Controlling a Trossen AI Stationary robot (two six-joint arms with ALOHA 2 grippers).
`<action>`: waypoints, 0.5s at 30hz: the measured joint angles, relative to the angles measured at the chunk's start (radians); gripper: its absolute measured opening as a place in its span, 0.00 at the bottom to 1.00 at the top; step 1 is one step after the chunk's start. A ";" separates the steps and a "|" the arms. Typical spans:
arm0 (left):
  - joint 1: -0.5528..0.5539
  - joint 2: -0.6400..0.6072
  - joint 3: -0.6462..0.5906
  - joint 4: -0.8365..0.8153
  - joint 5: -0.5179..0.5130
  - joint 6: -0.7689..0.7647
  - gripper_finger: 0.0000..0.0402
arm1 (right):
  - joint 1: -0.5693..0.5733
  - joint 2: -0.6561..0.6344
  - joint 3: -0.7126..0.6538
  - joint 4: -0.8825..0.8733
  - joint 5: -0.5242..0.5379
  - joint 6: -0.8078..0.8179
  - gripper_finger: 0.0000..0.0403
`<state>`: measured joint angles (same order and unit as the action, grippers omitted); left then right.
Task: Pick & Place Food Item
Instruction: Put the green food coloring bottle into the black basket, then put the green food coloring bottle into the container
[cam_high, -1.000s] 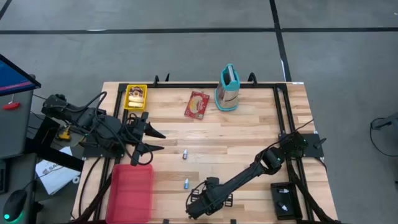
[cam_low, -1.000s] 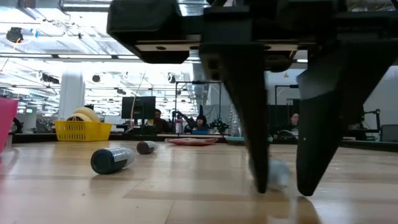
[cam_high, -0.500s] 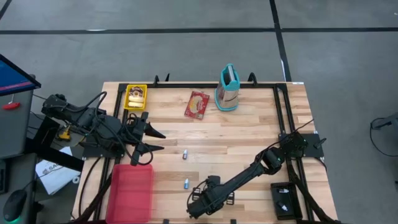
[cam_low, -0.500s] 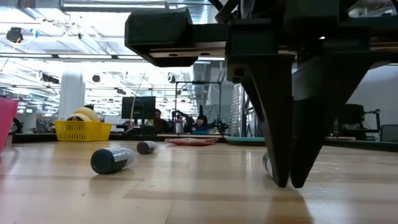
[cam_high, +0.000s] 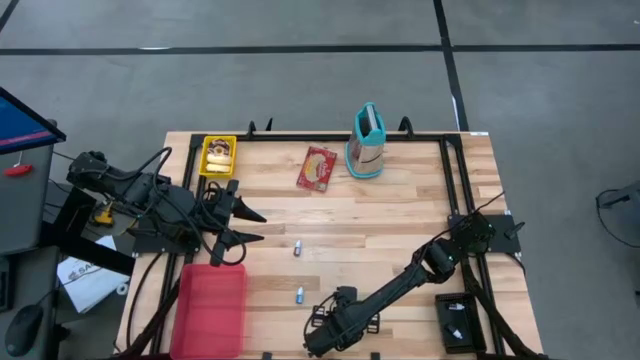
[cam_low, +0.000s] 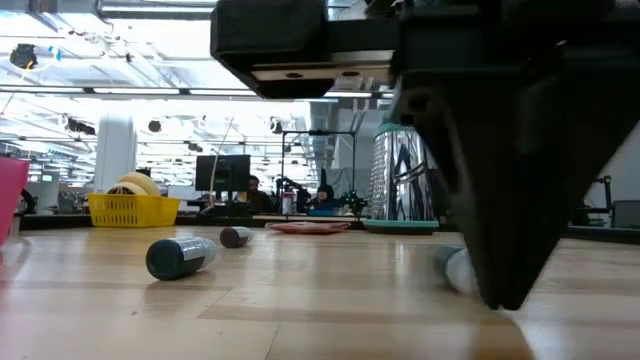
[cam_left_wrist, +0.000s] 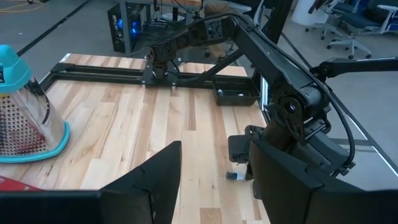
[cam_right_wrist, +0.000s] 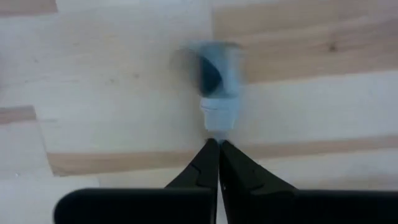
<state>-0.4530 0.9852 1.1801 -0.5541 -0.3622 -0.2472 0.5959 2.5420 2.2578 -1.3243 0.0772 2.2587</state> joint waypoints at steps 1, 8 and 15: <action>0.000 0.000 0.000 0.000 0.000 0.000 0.46 | 0.003 -0.001 0.002 -0.002 -0.002 0.002 0.00; 0.000 0.000 0.000 0.000 0.000 0.001 0.46 | 0.019 -0.002 0.092 -0.130 0.001 0.011 0.00; 0.000 0.000 0.000 0.000 0.000 0.003 0.46 | 0.026 -0.041 0.092 -0.196 0.003 0.012 0.00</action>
<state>-0.4530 0.9852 1.1801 -0.5537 -0.3622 -0.2443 0.6214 2.5007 2.3497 -1.5202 0.0803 2.2704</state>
